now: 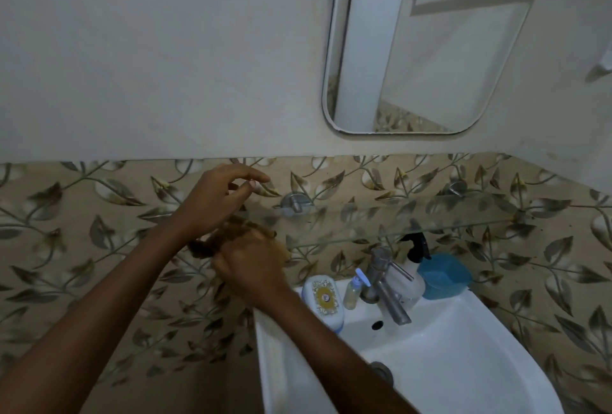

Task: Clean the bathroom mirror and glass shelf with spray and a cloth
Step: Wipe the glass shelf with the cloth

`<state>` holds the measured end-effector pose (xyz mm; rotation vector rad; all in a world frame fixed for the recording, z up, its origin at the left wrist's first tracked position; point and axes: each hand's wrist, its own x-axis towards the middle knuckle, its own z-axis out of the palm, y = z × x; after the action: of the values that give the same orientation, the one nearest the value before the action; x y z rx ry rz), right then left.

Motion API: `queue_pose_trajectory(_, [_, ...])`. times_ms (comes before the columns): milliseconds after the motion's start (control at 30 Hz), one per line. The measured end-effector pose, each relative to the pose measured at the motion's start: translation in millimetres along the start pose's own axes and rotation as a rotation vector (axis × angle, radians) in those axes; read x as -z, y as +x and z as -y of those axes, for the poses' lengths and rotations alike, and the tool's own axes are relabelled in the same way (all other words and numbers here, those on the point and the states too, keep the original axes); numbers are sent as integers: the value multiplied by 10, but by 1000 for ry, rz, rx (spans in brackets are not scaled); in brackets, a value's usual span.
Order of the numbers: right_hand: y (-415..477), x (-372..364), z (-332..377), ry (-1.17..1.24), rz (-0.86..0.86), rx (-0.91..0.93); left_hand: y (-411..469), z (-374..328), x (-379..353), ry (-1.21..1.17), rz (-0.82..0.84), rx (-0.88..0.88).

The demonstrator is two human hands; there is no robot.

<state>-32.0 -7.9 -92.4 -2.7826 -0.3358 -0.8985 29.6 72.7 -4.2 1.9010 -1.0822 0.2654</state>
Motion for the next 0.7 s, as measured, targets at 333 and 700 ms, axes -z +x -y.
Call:
queue_pose_trajectory(333, [263, 342, -418, 206, 226, -186, -89, -78, 37, 5, -27, 29])
queue_pose_trajectory(700, [-611, 968, -1420, 116, 115, -445, 49, -94, -48, -19, -45, 29])
